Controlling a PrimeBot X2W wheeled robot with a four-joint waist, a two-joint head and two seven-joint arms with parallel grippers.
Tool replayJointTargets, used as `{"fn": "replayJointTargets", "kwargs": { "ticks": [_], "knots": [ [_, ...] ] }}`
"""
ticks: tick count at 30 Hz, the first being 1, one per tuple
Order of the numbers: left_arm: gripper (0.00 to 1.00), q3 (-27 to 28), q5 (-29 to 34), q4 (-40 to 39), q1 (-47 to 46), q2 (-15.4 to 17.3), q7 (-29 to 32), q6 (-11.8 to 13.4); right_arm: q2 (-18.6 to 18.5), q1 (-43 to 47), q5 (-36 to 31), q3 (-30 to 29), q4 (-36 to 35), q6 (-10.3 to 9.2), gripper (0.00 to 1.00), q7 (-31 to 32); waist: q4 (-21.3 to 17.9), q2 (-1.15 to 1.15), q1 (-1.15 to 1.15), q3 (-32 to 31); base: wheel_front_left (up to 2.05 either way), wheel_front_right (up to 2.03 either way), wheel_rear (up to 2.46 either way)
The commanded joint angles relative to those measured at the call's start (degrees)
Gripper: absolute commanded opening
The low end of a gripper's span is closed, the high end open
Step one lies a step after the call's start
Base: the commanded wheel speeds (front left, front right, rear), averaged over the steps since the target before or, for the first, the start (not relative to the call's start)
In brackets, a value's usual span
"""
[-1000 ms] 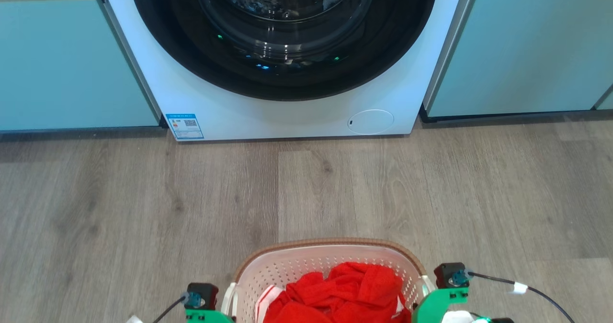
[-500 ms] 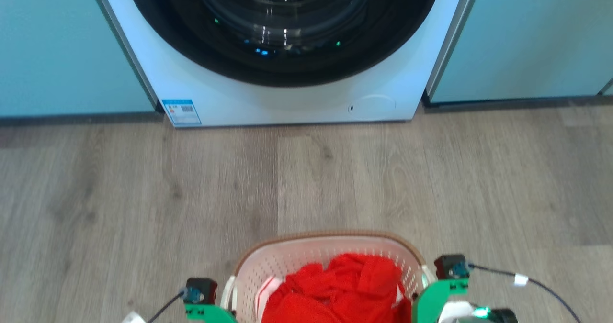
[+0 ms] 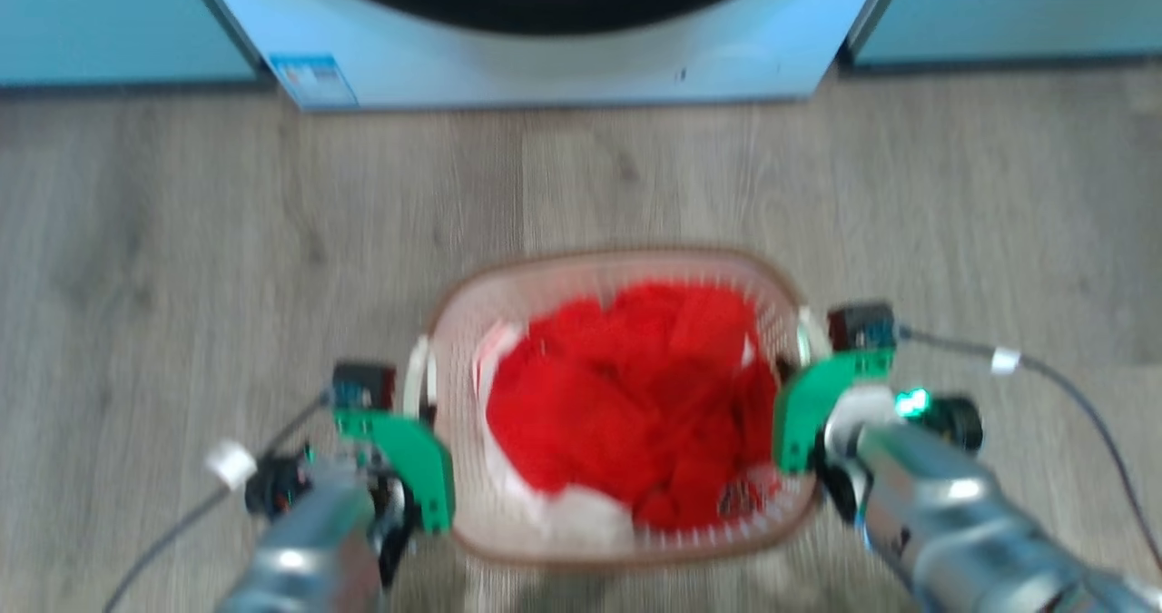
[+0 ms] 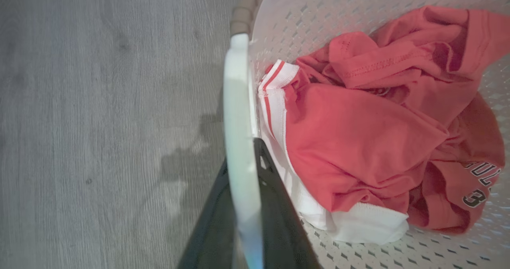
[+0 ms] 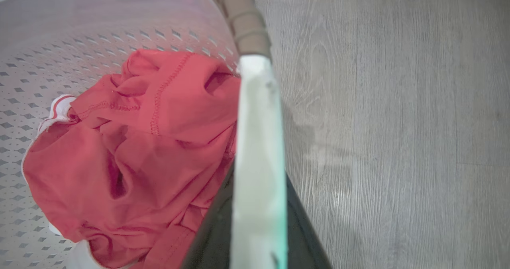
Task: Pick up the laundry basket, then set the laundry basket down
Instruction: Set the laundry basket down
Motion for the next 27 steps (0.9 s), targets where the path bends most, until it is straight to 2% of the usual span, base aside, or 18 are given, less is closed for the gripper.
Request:
{"fn": "replayJointTargets", "kwargs": {
  "ticks": [1, 10, 18, 27],
  "knots": [
    [0.0, 1.52, 0.12, -0.15, -2.88, 3.02, -1.05, 0.66, -0.68, -1.58, -0.83, 0.29, 0.06, -0.09, 0.0, -1.07, 0.31, 0.01, -0.01, 4.8, 0.0, 0.0, 0.0],
    [0.0, 2.42, 1.56, -1.88, -12.74, 4.39, -1.74, 1.15, -0.68, -11.81, -4.1, -2.56, 0.71, -0.09, 0.0, -2.33, 0.39, 0.01, -0.01, 16.99, 0.0, 0.0, 0.0],
    [0.0, 4.24, 4.29, -5.99, -19.07, 5.05, -1.78, 2.4, -1.97, -17.26, -12.4, -10.25, 0.73, -0.09, 0.0, -2.56, 1.06, 0.01, -0.01, 26.32, 0.0, 0.0, 0.0],
    [0.0, 6.94, 7.48, -7.79, -20.52, 4.11, -1.79, 2.66, -1.77, -17.33, -23.32, -20.87, 0.74, -0.09, 0.0, -2.65, 1.94, 0.01, -0.01, 31.31, 0.0, 0.0, 0.0]
  ]
}}
